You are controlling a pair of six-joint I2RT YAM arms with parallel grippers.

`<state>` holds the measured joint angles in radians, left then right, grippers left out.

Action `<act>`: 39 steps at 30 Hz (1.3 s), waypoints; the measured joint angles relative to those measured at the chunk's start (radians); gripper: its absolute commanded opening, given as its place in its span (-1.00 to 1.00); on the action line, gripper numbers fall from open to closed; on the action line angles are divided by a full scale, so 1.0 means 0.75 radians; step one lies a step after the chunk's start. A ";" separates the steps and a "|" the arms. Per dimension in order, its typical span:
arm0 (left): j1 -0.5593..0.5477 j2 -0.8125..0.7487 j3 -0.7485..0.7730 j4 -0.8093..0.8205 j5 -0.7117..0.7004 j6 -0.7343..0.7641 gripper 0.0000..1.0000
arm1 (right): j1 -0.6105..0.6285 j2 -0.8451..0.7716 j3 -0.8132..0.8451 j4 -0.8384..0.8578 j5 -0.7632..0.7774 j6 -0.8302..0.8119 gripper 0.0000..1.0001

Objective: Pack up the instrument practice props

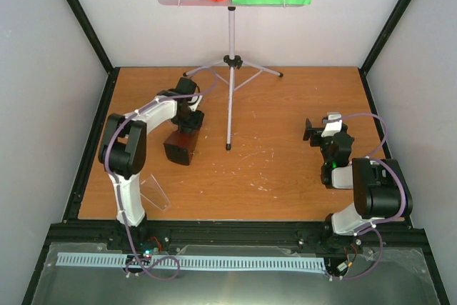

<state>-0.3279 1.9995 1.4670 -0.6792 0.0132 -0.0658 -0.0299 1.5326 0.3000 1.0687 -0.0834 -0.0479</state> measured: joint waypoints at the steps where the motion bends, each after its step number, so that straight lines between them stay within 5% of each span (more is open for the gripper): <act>1: -0.002 -0.036 -0.039 0.019 -0.006 -0.007 -0.10 | 0.000 0.000 0.000 -0.001 0.000 -0.001 1.00; 14: -0.028 -0.647 -0.583 0.369 -0.007 -0.073 -0.18 | 0.000 -0.008 0.002 -0.027 0.006 0.000 1.00; 24: -0.117 -0.966 -0.888 0.594 0.010 -0.086 -0.19 | 0.003 -0.472 0.271 -0.674 0.068 0.211 1.00; 39: -0.636 -1.301 -1.235 0.951 -0.081 -0.101 -0.21 | 0.002 -0.959 0.357 -1.314 -0.488 0.533 1.00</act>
<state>-0.8051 1.0237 0.5404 0.0341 -0.0475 -0.1413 -0.0284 0.8135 0.5678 0.0834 -0.4492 0.3515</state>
